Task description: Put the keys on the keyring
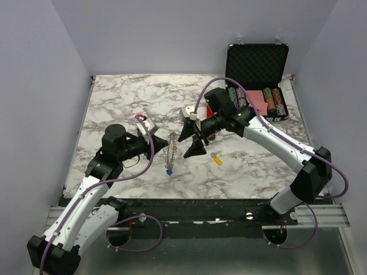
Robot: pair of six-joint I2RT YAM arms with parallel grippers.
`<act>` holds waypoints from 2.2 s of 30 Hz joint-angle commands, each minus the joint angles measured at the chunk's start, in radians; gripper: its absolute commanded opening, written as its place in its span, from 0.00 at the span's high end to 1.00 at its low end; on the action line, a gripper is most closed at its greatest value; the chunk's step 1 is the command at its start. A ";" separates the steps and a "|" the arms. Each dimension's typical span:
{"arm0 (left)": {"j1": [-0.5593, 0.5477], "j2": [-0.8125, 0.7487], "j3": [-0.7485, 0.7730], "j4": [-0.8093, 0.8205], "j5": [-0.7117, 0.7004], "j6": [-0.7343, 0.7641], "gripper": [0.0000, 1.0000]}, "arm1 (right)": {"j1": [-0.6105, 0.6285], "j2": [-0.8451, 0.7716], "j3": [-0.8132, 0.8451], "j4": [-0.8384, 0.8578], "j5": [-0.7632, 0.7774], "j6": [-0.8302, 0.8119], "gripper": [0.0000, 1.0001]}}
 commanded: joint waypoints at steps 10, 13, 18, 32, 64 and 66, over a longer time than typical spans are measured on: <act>-0.056 -0.069 -0.182 0.447 0.142 -0.201 1.00 | -0.004 0.005 0.012 0.044 -0.092 0.095 0.40; -0.062 -0.073 -0.202 0.487 0.139 -0.225 1.00 | -0.004 0.013 -0.002 0.069 -0.082 0.110 0.43; -0.070 -0.089 -0.230 0.532 0.140 -0.256 1.00 | -0.004 0.023 0.001 0.083 -0.059 0.126 0.45; -0.076 -0.119 -0.277 0.569 0.111 -0.291 1.00 | -0.006 0.037 -0.062 0.164 -0.041 0.184 0.59; -0.081 -0.125 -0.323 0.626 0.059 -0.360 1.00 | -0.004 0.068 -0.087 0.129 -0.164 0.133 1.00; -0.081 -0.124 -0.323 0.626 0.050 -0.365 1.00 | -0.004 0.073 -0.082 0.120 -0.148 0.126 1.00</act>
